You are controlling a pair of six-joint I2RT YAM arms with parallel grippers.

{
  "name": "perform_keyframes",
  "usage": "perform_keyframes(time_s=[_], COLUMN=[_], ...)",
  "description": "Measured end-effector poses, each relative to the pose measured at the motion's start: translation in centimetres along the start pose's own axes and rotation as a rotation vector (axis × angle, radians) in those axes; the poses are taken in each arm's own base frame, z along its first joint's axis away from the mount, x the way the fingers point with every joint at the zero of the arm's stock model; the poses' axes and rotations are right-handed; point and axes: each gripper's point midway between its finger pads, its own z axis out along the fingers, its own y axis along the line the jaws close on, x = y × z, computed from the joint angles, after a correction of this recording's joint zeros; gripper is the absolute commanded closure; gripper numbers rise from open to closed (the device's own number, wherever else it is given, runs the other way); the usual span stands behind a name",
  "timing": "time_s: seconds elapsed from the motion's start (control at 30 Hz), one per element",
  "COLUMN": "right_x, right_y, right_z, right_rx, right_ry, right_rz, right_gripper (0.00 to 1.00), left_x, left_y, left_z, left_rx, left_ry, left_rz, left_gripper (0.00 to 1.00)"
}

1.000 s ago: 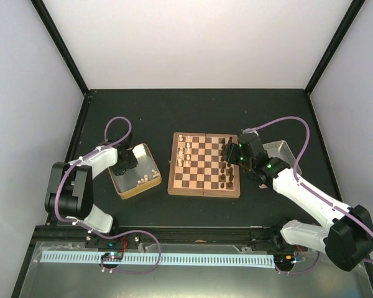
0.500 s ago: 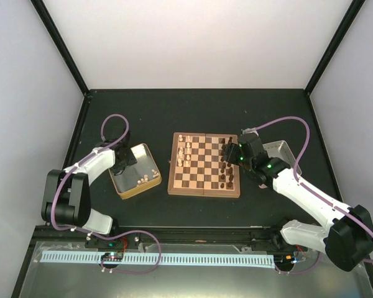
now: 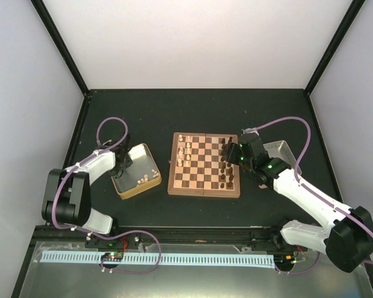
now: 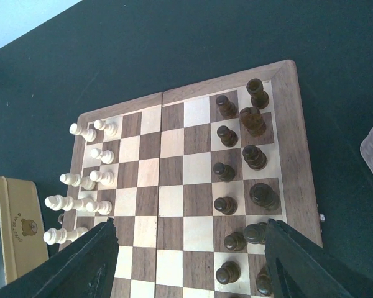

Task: Set up the chess pieces on the board
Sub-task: Pick up the chess piece from the storage box.

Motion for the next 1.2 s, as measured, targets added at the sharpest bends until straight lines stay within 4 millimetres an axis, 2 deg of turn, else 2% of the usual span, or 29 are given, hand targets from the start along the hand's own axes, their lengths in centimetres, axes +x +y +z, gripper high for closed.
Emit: perform_keyframes(time_s=[0.17,0.4,0.47,0.57,0.63,0.77,1.03,1.2], right_x=[0.0,0.0,0.0,0.0,0.0,0.0,-0.1,-0.1], right_y=[0.0,0.0,0.0,0.0,0.0,0.0,0.0,0.1], right_z=[0.0,0.0,0.0,0.0,0.0,0.0,-0.2,-0.3], right_rx=[0.0,-0.001,0.0,0.0,0.0,0.001,-0.002,-0.005], right_ry=[0.0,-0.001,0.0,0.0,0.0,0.001,-0.003,-0.005], right_rz=[0.0,0.0,0.0,0.0,0.0,0.0,0.0,0.001], right_gripper=[0.35,0.35,0.35,0.35,0.35,0.35,0.35,0.35], left_x=[0.5,0.6,0.4,0.2,0.1,-0.1,-0.3,0.1], left_y=[0.0,0.2,0.2,0.2,0.2,0.1,0.0,-0.3], left_z=[1.2,2.0,2.0,2.1,2.1,2.3,2.5,2.2], left_rx=[-0.021,-0.028,-0.026,-0.025,-0.022,-0.015,-0.005,0.025], left_ry=[0.021,0.028,0.024,0.021,0.02,0.017,0.015,0.033], left_rz=[-0.006,-0.024,-0.03,-0.037,-0.042,-0.055,-0.07,-0.072], left_gripper=[0.69,0.68,0.66,0.55,0.54,0.67,0.87,0.92])
